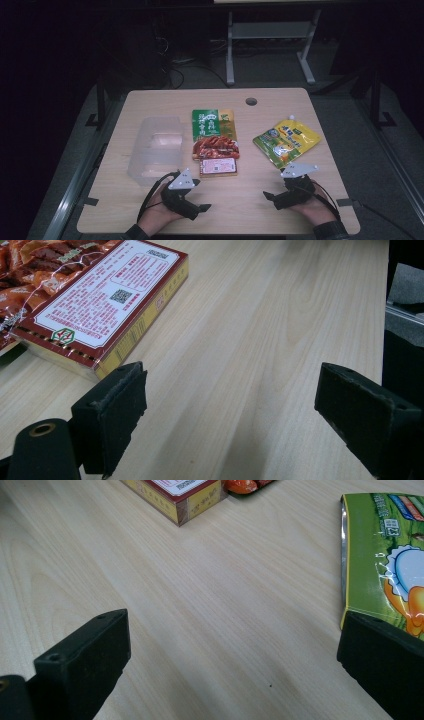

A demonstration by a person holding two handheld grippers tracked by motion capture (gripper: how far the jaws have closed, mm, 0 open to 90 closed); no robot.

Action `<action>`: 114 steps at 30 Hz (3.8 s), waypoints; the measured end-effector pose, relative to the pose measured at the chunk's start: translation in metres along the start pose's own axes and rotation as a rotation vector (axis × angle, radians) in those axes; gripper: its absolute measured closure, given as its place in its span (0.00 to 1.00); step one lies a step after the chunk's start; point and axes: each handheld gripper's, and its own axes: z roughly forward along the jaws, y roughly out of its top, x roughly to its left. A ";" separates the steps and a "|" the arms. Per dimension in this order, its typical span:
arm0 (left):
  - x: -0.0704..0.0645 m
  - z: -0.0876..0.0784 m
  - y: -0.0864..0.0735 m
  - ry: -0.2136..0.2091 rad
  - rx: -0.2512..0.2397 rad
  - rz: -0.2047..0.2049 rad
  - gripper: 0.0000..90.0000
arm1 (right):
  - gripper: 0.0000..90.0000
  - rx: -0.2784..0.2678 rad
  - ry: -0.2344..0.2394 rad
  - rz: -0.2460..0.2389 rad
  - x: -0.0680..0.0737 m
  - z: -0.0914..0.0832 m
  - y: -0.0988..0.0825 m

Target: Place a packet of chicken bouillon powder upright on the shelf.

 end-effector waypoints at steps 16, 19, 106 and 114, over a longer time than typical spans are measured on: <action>0.004 -0.002 0.000 0.002 -0.014 -0.029 0.14 | 0.33 -0.007 -0.036 0.066 -0.028 -0.004 0.027; 0.004 -0.002 0.000 0.005 -0.012 -0.030 0.14 | 0.47 -0.010 -0.073 0.087 -0.042 -0.004 0.036; 0.008 -0.007 -0.002 0.013 -0.012 -0.050 0.15 | 1.00 0.065 -0.051 -0.008 -0.055 0.062 0.042; 0.006 -0.010 -0.002 0.013 -0.014 -0.054 0.15 | 1.00 -0.005 -0.098 0.025 -0.055 0.021 0.040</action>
